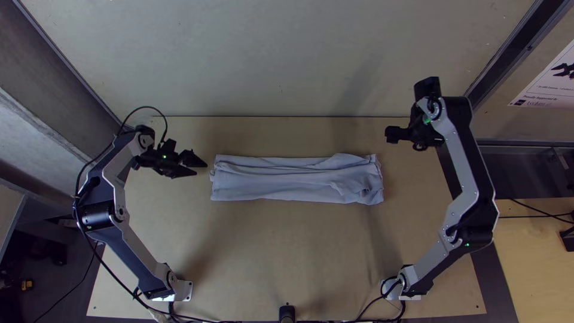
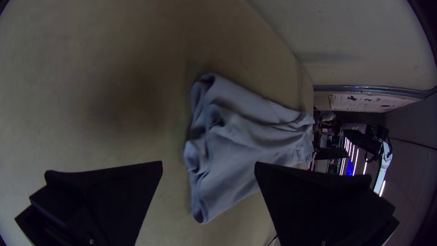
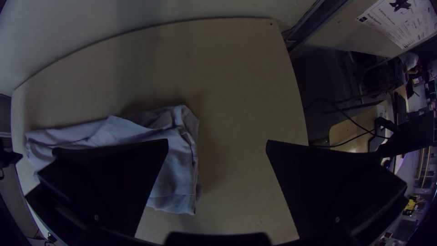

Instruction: Fold the t-shirt

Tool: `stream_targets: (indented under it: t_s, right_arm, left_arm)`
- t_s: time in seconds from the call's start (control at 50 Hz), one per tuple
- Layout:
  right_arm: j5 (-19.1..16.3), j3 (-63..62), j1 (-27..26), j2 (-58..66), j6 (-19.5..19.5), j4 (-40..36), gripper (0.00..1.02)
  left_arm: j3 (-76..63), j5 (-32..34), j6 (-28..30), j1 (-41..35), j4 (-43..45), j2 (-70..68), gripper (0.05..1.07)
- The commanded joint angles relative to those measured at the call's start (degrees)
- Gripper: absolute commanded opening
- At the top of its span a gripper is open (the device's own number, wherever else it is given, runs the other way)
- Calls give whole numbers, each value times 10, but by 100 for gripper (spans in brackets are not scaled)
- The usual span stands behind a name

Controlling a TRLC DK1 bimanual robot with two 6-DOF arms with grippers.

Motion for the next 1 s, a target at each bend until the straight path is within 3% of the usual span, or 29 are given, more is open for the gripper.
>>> stream_targets:
  t_s: [0.0,0.38,0.64,0.98]
  right_arm:
    - [-10,28,-1,-33,16,-11,99]
    - [-27,30,1,-75,35,-39,99]
    - [-27,16,3,-81,38,-39,99]
    - [-27,1,-1,-90,41,-39,99]
  left_arm:
    - [-49,13,11,0,30,-11,103]
    - [-85,22,-4,-25,86,26,103]
    - [-93,17,-109,-115,179,37,103]
    - [-69,-132,-208,-264,245,63,103]
